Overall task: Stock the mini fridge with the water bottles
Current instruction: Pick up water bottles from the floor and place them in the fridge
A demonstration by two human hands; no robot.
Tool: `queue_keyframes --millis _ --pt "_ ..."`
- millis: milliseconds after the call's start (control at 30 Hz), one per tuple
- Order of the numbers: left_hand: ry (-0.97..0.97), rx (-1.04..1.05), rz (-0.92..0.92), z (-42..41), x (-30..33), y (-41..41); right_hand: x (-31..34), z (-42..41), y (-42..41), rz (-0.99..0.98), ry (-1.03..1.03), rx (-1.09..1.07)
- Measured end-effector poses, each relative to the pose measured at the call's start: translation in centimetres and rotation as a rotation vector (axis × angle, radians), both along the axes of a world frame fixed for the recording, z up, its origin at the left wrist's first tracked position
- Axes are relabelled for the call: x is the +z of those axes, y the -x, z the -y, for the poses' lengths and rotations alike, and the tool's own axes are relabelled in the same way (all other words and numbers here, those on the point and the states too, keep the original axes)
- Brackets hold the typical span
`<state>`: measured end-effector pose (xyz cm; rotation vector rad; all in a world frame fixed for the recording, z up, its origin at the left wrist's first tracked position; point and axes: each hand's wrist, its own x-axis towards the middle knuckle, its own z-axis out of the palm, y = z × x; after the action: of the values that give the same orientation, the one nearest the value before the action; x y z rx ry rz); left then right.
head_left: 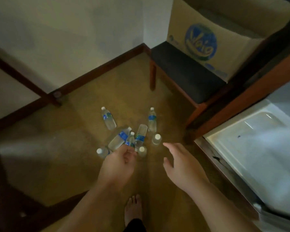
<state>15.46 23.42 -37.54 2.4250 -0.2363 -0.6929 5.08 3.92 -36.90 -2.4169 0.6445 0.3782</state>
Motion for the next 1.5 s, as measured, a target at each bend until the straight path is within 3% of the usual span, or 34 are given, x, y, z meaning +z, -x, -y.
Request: queue_keyframes --millis 167,467,700,833,1033,1233,1500 --pt "-0.085 -0.203 0.057 0.8 -8.3 -3.5 -8.6 0.8 -4.6 -0.128 0.051 0.094" --pt "-0.308 -0.615 0.136 4.1 -25.5 -6.4 -24.5 4.6 -10.1 -0.076 0.086 0.15" --pt "-0.381 -0.769 0.249 6.4 -31.7 -8.9 -32.3 7.5 -12.5 -0.029 0.083 0.217" --pt "-0.39 -0.828 0.318 7.6 -31.4 -10.8 -33.2 8.1 -12.5 0.074 0.085 0.195" --pt "-0.282 -0.89 0.496 12.0 -25.6 -11.5 -29.0 11.1 -6.7 0.354 0.023 -0.057" --pt "0.013 -0.983 0.724 17.9 -17.5 -8.2 -21.6 15.8 2.6 0.517 0.144 -0.233" --pt "0.431 -1.092 0.747 25.6 -12.2 -1.1 -16.6 21.0 14.2 0.649 0.362 -0.613"
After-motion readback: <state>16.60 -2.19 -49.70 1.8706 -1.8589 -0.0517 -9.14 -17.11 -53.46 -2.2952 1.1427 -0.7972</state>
